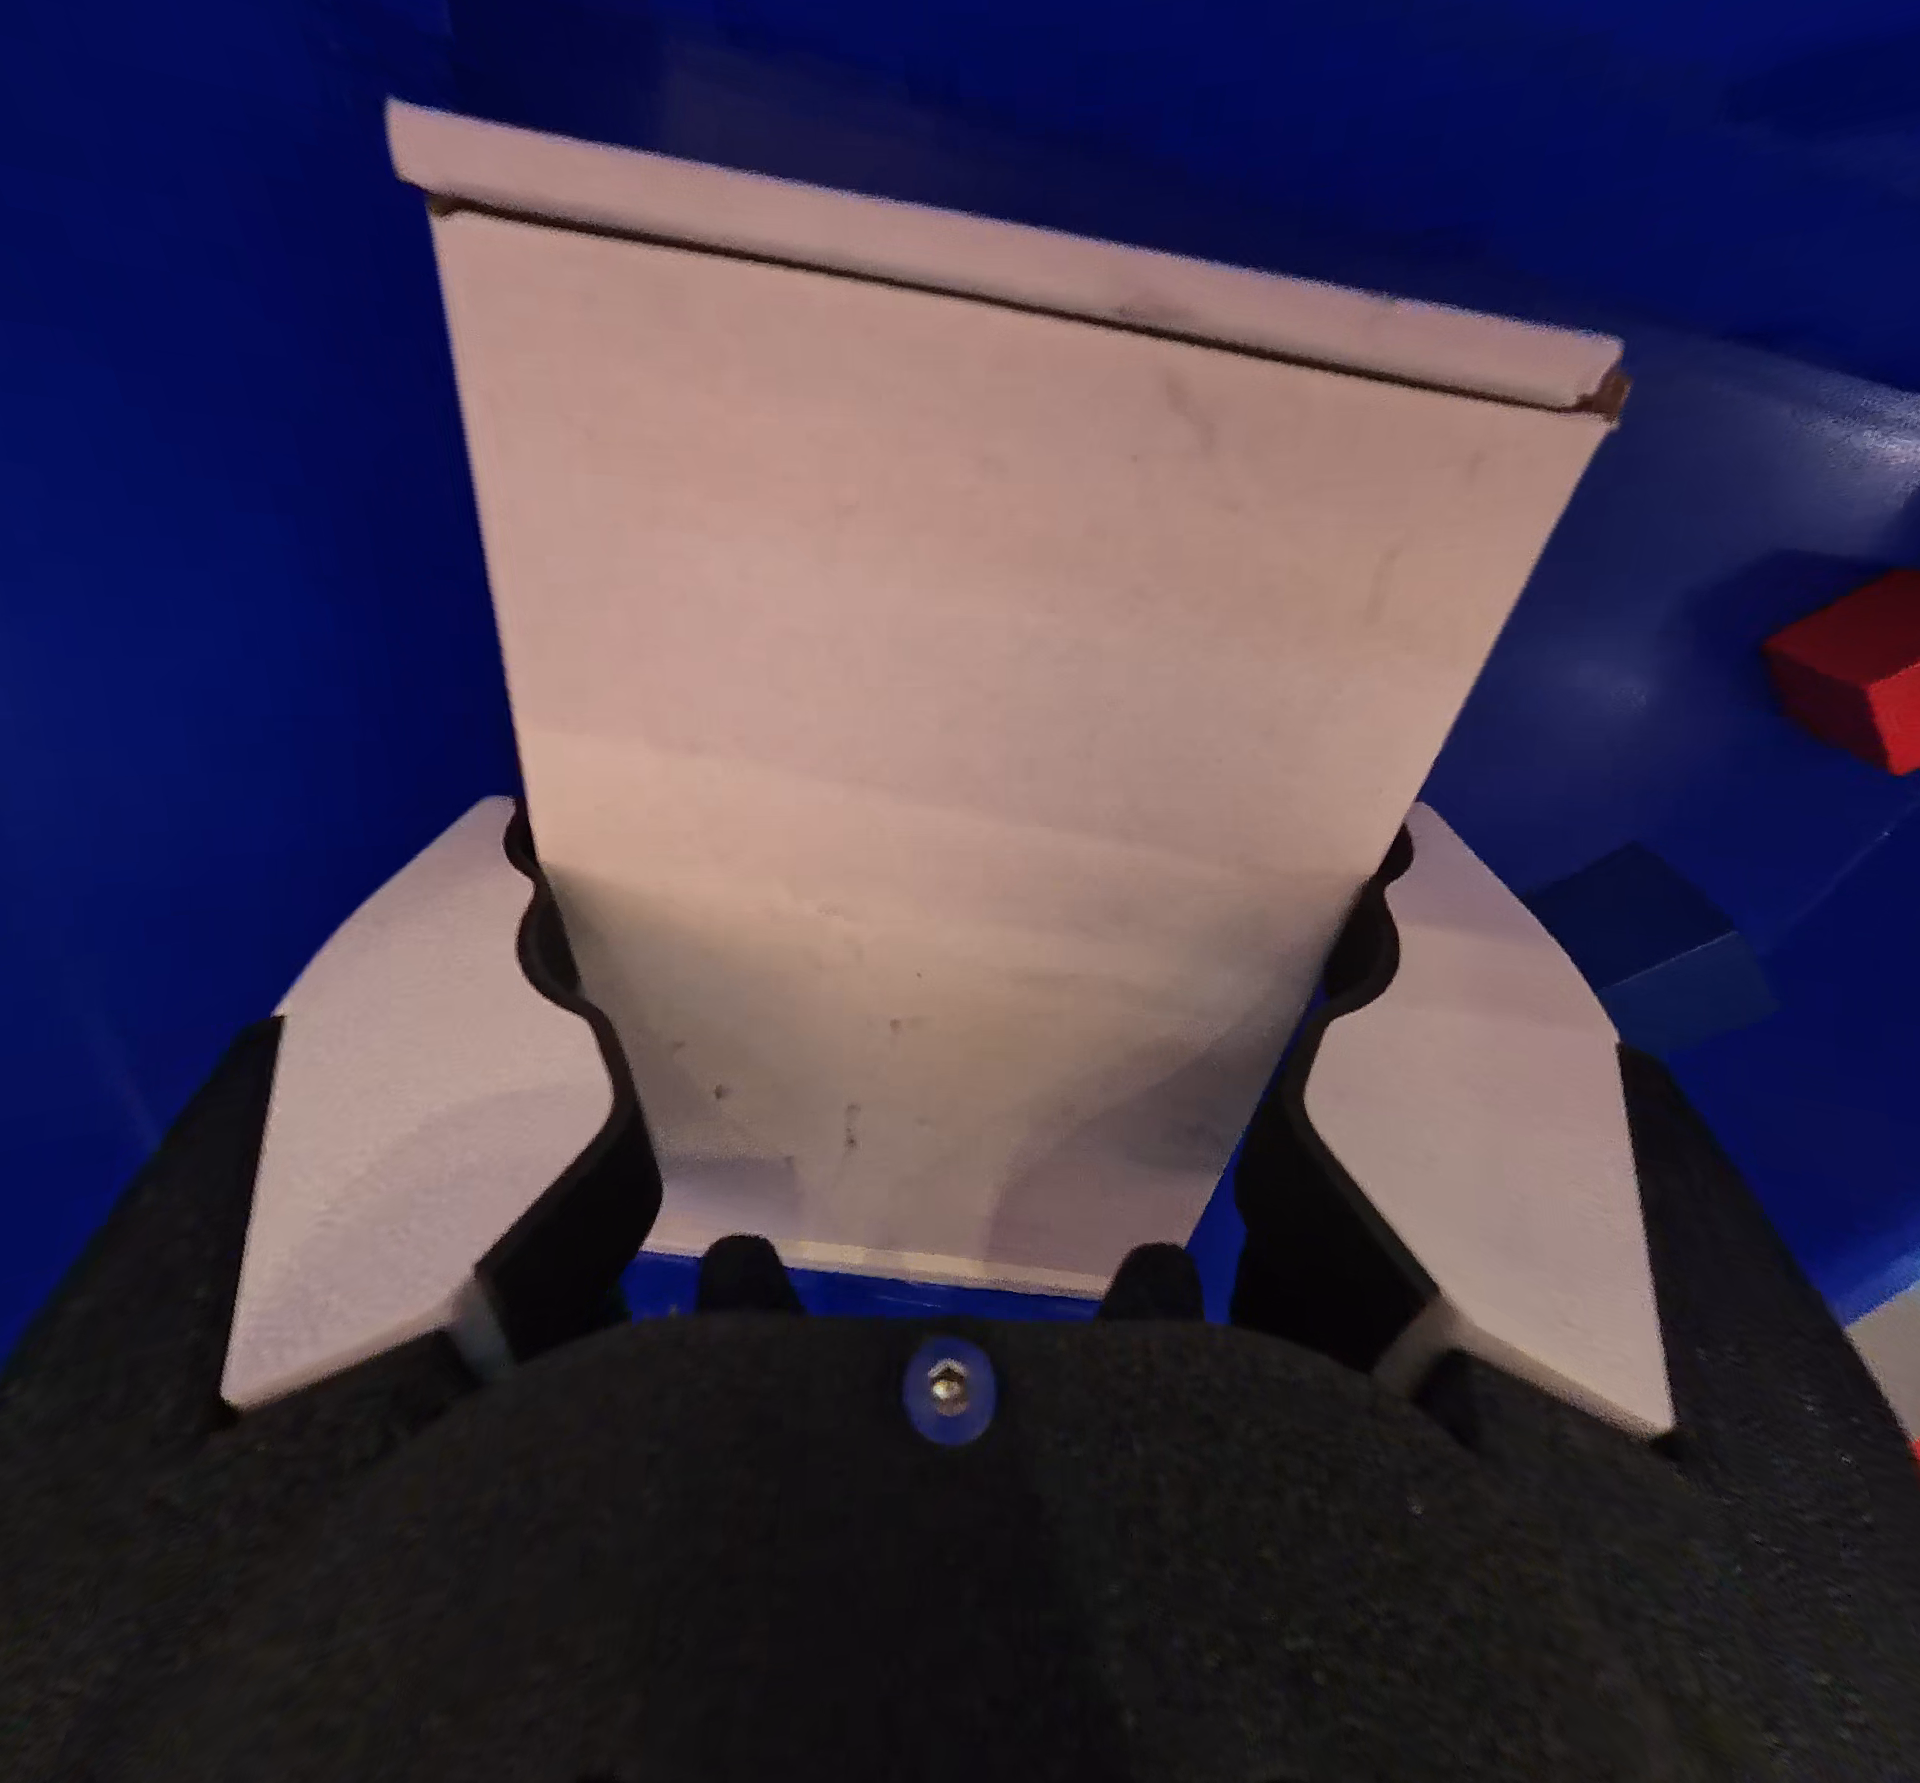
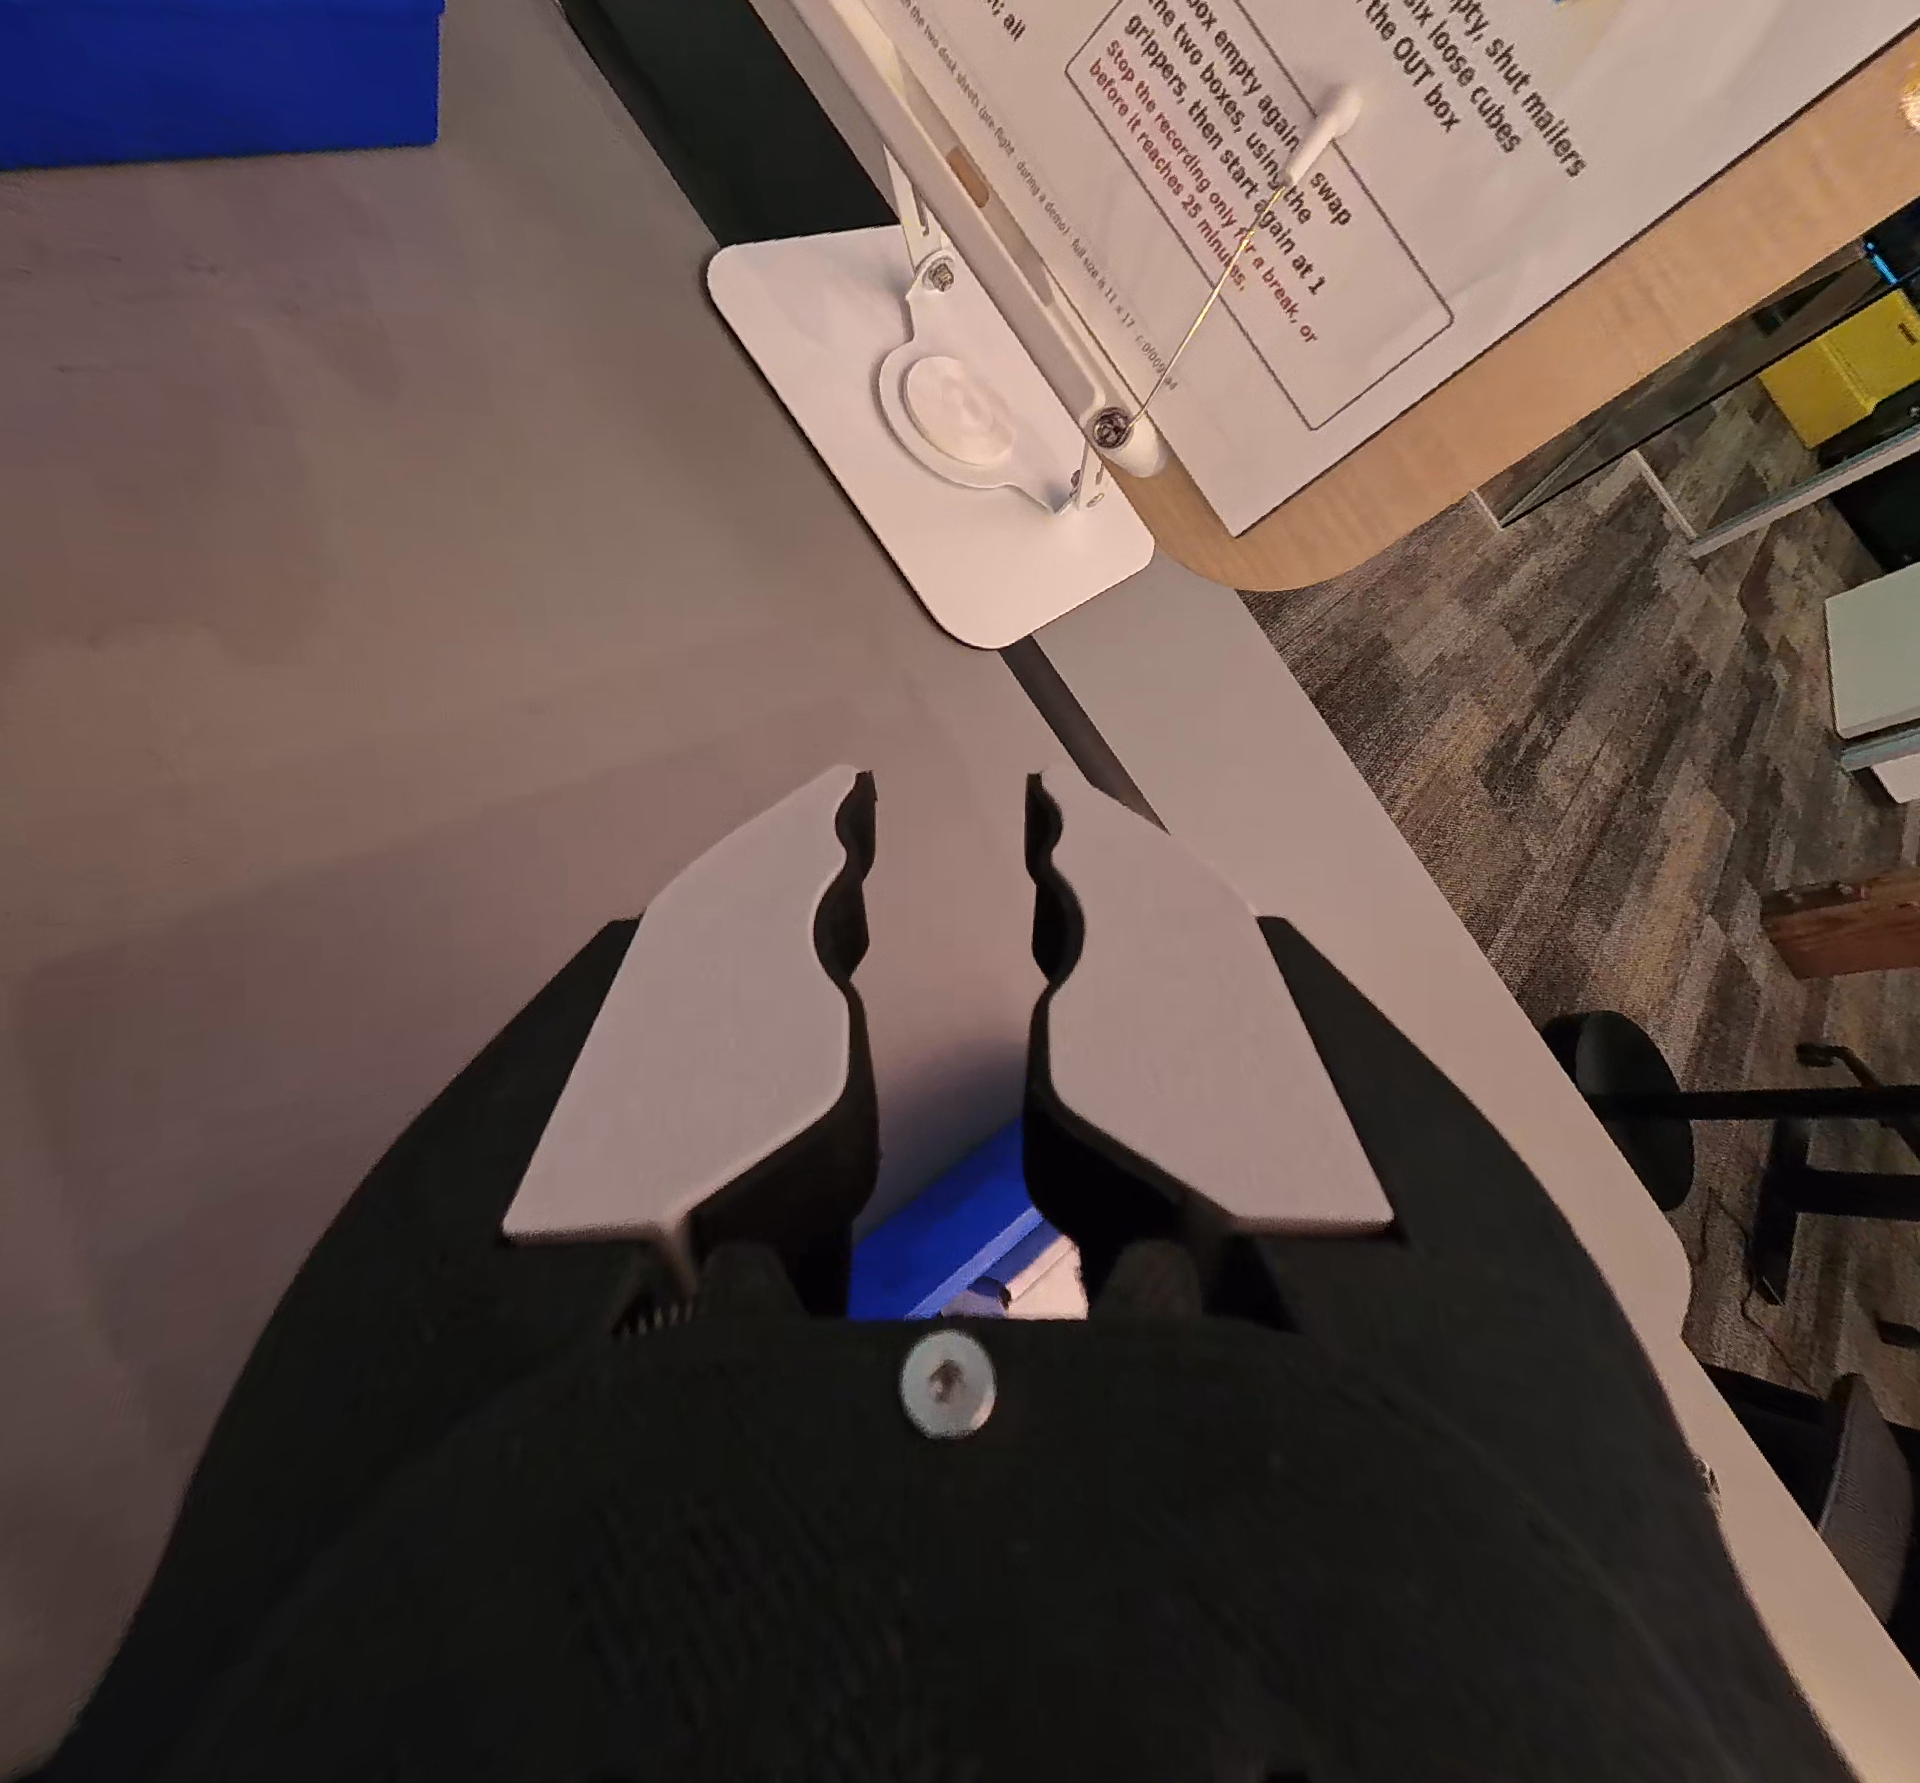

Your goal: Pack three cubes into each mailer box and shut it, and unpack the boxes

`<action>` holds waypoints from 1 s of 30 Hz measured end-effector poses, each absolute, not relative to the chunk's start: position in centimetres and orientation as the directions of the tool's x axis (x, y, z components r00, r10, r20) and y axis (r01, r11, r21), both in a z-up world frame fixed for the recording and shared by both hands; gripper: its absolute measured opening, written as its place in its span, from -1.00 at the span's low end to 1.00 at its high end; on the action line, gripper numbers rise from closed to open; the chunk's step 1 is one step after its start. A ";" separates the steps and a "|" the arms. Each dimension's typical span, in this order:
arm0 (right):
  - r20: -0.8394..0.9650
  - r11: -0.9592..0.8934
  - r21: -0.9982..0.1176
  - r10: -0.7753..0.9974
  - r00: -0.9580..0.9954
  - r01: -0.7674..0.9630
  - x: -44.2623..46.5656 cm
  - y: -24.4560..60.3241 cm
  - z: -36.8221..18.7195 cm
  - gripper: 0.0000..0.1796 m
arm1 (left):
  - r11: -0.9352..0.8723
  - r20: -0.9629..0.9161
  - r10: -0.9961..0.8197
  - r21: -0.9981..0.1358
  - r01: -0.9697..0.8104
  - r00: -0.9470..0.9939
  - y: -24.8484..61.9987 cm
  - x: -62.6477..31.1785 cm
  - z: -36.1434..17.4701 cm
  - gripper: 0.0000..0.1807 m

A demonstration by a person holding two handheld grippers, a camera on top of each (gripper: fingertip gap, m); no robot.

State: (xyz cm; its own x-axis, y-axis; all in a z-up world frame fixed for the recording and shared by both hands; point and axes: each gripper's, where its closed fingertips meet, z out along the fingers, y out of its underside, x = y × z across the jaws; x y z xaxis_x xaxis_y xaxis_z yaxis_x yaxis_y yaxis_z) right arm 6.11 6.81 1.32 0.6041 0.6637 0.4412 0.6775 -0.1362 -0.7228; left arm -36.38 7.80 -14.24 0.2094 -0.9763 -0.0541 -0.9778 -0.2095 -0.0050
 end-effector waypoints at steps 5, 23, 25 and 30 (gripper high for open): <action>0.443 -0.136 -0.716 0.670 0.596 0.685 6.1 6.8 1.1 -0.68 | -0.205 -0.095 -0.974 -0.005 -0.979 0.204 7.7 -36.6 -13.5 0.51; 0.454 -0.132 -0.705 0.671 0.586 0.697 6.5 6.7 1.3 -0.68 | -0.221 -0.141 -0.968 0.104 -0.970 0.206 7.3 -37.1 -9.8 0.49; 0.453 -0.131 -0.706 0.671 0.587 0.696 6.6 6.6 1.4 -0.68 | -0.221 -0.145 -0.968 0.101 -0.970 0.205 7.3 -36.8 -8.8 0.48; 0.456 -0.132 -0.706 0.666 0.590 0.696 7.0 6.5 1.7 -0.68 | -0.220 -0.206 -0.959 0.109 -0.969 0.195 7.4 -36.7 -5.8 0.48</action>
